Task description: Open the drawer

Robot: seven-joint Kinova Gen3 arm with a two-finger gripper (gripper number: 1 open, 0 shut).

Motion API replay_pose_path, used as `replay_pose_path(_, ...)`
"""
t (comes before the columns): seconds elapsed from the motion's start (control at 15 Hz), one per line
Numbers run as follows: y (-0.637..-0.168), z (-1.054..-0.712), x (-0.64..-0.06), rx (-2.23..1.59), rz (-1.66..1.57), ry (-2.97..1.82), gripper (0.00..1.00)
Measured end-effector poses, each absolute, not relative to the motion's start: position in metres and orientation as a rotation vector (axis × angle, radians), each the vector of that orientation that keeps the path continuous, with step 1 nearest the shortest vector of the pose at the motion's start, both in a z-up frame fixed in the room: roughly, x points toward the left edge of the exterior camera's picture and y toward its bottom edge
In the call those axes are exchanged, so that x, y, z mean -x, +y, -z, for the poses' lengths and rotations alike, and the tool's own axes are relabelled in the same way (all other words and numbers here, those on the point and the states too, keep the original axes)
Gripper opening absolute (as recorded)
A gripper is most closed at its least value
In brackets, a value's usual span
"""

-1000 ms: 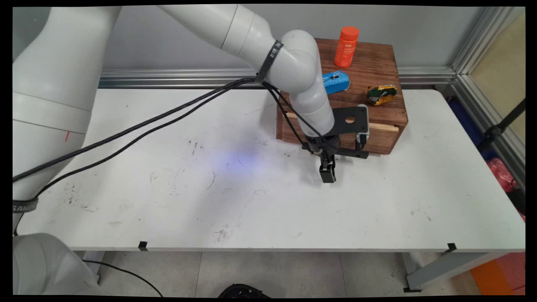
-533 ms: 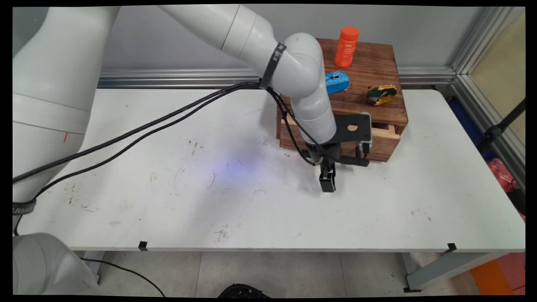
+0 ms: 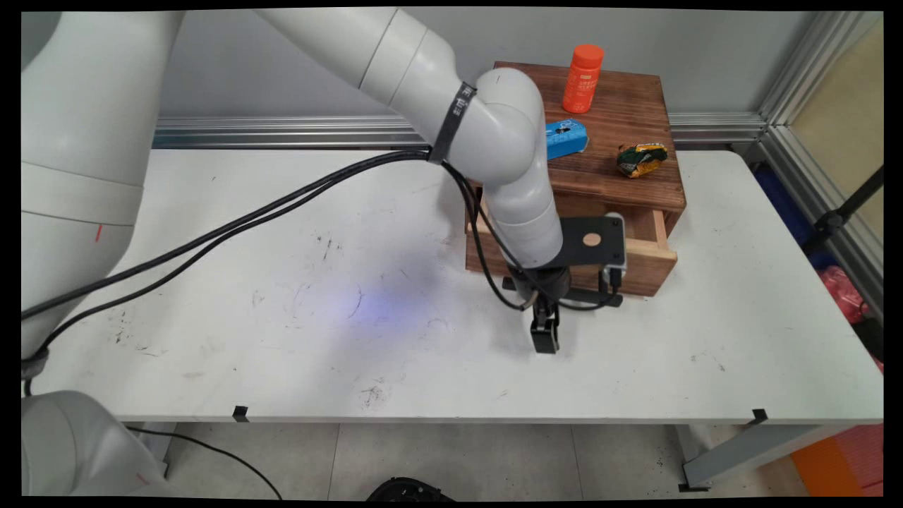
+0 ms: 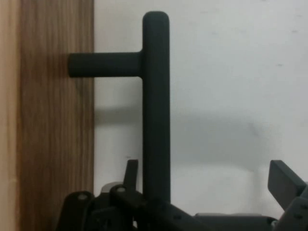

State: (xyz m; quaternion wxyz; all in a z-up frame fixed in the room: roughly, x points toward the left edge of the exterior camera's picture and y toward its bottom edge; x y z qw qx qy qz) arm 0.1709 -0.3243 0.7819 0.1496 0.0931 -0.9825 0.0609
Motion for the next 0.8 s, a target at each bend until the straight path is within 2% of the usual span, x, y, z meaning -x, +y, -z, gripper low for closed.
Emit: replay_pose_path(0.8, -0.255, -0.789, -0.159, -0.256, -0.098, -2.817, 1.00)
